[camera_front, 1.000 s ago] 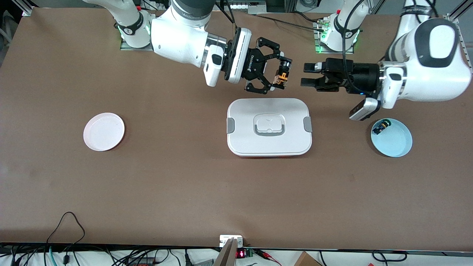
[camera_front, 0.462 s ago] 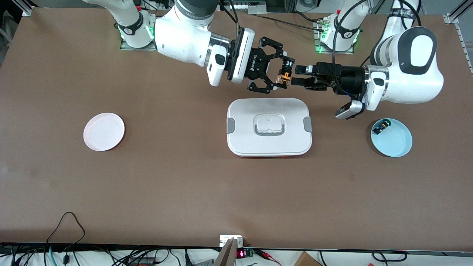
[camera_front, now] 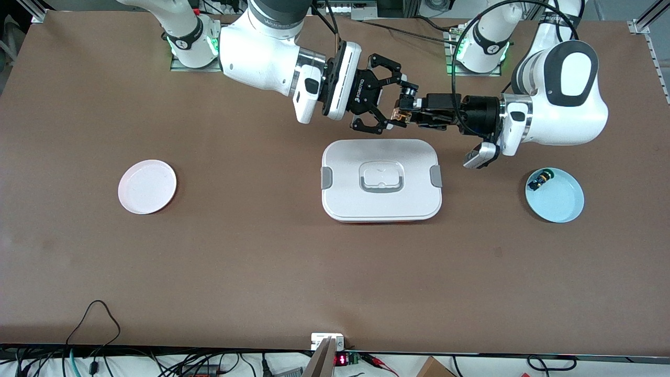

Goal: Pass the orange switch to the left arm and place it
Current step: 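Hold the switch with the right gripper while the left gripper grasps it, then open the right gripper and withdraw while the left gripper carries the switch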

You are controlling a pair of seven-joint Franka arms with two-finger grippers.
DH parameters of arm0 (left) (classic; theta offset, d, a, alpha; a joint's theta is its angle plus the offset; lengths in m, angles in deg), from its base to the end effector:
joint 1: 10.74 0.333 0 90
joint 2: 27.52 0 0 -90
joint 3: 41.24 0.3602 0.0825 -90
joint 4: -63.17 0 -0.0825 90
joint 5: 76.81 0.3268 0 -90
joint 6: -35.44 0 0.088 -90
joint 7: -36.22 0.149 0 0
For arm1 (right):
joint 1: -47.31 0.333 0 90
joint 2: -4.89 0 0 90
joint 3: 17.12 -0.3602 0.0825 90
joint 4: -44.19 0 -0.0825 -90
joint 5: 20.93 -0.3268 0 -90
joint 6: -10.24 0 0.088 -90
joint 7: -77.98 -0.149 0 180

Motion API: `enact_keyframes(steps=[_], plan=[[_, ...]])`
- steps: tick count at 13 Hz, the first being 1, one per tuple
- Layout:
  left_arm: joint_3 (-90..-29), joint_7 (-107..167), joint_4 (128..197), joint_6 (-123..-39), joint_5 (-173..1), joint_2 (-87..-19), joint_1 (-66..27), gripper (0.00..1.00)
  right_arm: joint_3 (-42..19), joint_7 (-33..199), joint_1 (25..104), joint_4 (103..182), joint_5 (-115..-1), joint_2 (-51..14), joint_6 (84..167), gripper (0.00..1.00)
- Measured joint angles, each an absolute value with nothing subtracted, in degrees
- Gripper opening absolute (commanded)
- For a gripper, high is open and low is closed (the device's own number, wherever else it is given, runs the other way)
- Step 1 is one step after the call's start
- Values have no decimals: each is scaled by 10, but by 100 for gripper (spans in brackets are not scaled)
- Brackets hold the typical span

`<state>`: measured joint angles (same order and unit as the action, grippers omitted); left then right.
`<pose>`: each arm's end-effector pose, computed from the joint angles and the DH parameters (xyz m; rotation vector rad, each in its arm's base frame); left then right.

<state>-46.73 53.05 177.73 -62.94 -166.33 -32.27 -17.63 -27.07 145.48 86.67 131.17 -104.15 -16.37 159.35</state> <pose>0.4908 -0.2436 0.5441 1.6436 0.0995 -0.2330 0.4772 0.5216 0.5638 -1.7448 -0.8659 -0.8127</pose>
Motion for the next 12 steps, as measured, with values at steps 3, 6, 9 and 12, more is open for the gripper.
enact_keyframes(steps=[3, 6, 9, 12], plan=[[-467, 531, 1778, -630, -1669, -322, -176, 38, -270, 1452, 867, 1310, -1042, -164, 1595, 22], [-467, 531, 1778, -631, -1669, -321, -176, 34, -270, 1452, 867, 1308, -1042, -164, 1595, 34], [-467, 531, 1778, -631, -1669, -320, -175, 28, -271, 1449, 867, 1307, -1044, -164, 1595, 100], [-467, 532, 1778, -633, -1669, -319, -175, 26, -270, 1419, 867, 1302, -1050, -164, 1595, 100]])
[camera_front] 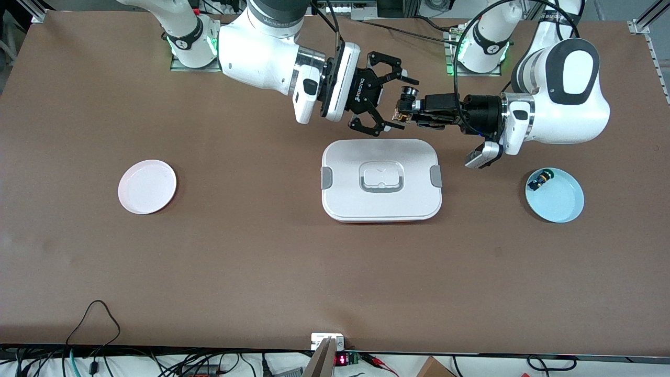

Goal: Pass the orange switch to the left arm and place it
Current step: 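Open the right gripper and withdraw while the left gripper carries the switch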

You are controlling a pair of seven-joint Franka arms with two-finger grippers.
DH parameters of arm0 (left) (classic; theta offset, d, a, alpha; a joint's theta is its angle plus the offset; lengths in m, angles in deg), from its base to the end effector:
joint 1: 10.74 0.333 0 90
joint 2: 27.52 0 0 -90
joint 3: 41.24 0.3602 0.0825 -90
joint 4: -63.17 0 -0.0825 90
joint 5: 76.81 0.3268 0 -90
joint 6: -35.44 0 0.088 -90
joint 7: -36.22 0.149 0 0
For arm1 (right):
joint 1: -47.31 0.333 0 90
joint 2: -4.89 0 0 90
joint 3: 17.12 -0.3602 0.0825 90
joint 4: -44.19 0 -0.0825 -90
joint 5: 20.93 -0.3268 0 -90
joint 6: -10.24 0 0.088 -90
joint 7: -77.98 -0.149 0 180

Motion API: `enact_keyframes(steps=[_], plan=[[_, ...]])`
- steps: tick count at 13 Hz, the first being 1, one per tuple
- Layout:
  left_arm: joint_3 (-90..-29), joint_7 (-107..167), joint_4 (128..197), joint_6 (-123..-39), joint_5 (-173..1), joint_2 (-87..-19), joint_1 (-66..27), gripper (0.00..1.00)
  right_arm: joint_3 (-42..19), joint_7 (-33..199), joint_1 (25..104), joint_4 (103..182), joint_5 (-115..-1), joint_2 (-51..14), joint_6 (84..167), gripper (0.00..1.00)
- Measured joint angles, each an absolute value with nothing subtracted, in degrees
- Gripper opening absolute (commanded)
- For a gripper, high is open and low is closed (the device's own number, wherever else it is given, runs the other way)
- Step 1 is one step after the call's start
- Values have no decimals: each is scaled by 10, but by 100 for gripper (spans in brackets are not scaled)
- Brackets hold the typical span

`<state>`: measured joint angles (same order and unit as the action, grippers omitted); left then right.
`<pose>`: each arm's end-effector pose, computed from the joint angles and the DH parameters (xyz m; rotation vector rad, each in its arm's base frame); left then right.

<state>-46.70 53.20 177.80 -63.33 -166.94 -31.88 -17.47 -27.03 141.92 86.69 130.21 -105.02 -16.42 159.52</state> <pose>0.4917 -0.2414 0.5479 1.6366 0.1051 -0.2167 0.4790 0.5219 0.5716 -1.7492 -0.7900 -0.7835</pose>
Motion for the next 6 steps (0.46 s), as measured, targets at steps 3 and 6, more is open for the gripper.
enact_keyframes(steps=[3, 6], plan=[[-467, 533, 1778, -634, -1669, -319, -174, 26, -266, 1405, 865, 1295, -1052, -162, 1596, 100], [-466, 536, 1777, -635, -1659, -318, -174, 26, -261, 1392, 841, 1292, -1052, -138, 1583, 100]])
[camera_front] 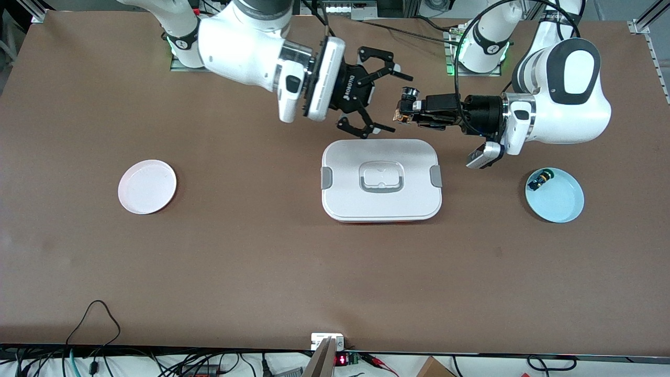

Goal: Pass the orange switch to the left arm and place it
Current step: 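Open the right gripper and withdraw while the left gripper carries the switch, then lower the orange switch onto the light-blue plate with the left gripper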

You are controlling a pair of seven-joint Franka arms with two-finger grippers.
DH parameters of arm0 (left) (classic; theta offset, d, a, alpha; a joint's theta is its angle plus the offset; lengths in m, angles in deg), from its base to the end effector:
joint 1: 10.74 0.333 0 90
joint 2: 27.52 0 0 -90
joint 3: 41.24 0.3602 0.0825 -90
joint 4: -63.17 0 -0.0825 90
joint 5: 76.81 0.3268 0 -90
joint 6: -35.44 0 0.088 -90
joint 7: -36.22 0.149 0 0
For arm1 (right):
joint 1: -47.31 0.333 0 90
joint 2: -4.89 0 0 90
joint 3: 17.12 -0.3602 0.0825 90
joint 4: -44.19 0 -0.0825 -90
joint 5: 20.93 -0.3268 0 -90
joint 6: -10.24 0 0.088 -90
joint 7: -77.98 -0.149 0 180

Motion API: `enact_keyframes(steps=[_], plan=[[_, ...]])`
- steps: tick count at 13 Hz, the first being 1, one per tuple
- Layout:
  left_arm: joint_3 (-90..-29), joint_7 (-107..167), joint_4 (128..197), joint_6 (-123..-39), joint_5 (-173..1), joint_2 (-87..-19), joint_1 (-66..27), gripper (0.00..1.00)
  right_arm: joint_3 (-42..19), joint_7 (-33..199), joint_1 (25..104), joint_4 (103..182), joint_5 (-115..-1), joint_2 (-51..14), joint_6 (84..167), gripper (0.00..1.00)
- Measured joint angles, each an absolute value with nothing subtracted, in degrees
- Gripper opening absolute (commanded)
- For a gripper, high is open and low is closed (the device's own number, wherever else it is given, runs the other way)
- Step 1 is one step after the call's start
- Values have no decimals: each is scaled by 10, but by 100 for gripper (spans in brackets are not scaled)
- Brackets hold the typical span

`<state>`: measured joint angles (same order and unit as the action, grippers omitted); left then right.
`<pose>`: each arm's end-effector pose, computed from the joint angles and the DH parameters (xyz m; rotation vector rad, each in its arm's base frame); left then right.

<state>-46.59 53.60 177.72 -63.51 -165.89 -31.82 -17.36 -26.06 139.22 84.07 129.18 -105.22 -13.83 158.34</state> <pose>0.4918 -0.2390 0.5467 1.6543 0.0948 -0.2077 0.4984 0.4884 0.6114 -1.7333 -0.7186 -0.8326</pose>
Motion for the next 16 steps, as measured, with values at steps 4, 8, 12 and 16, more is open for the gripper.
enact_keyframes(steps=[4, 8, 12, 16], plan=[[-463, 538, 1757, -638, -1531, -317, -160, 26, -256, 1385, 751, 1309, -1050, -93, 1457, 100], [-461, 539, 1711, -639, -1319, -320, -136, 26, -249, 1289, 592, 1313, -937, -51, 1218, 100], [-461, 579, 1679, -639, -1109, -339, -128, 25, -216, 1204, 450, 1313, -808, 13, 980, 100], [-460, 683, 1678, -641, -922, -369, -105, 25, -186, 1136, 424, 1315, -622, 62, 894, 100]])
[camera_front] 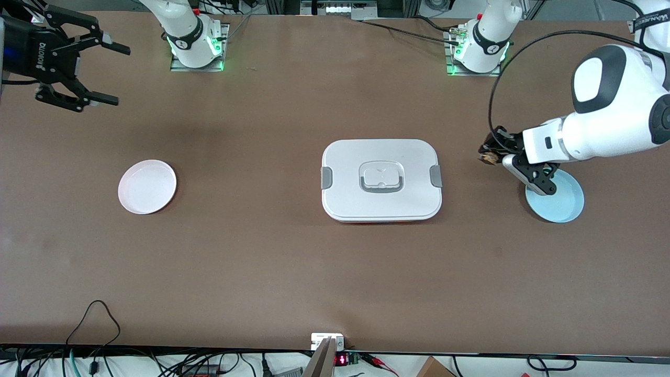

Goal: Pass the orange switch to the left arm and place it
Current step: 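Lower the orange switch onto the light-blue plate with the left gripper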

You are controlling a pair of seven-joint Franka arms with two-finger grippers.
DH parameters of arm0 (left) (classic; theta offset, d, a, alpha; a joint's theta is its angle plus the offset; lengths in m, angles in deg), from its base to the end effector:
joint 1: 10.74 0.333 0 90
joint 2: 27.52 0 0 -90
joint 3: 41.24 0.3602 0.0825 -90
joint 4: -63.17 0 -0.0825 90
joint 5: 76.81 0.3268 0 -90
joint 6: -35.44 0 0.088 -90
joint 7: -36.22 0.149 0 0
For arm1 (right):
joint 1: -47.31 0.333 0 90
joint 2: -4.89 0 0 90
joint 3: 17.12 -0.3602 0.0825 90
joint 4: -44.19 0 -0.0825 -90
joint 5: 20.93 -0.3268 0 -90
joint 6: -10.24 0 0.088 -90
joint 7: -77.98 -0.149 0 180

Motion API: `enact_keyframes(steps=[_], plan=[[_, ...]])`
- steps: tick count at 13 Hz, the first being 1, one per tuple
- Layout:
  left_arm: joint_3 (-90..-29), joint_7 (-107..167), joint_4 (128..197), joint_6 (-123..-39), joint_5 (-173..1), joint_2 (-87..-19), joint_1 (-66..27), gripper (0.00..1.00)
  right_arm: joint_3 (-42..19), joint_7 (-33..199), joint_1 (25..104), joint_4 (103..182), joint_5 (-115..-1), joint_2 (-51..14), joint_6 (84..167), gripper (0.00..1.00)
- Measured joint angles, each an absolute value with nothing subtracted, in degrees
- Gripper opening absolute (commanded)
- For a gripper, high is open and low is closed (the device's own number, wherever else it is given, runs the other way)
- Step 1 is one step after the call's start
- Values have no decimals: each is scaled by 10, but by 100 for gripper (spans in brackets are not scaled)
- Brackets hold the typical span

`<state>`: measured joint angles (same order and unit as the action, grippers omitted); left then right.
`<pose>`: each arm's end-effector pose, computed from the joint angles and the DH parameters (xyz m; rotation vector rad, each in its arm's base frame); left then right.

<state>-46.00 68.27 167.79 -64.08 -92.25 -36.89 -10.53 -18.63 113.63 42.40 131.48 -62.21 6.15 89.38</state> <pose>0.5178 -0.0743 0.4563 2.6969 -0.7765 -0.2540 0.4671 0.0801 0.6817 -2.2942 -0.7860 -0.1652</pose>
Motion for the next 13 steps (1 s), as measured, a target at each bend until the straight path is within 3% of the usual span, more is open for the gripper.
enact_keyframes(steps=[4, 8, 13], plan=[[-459, 836, 1678, -654, -806, -409, -53, 26, -187, 1010, 477, 1328, -400, 93, 884, 100], [-456, 1017, 1679, -735, -772, -475, 38, 25, -189, 909, 521, 1361, -255, 91, 896, 100], [-459, 1183, 1681, -888, -707, -546, 75, 25, -174, 941, 521, 1416, -176, 63, 1031, 100]])
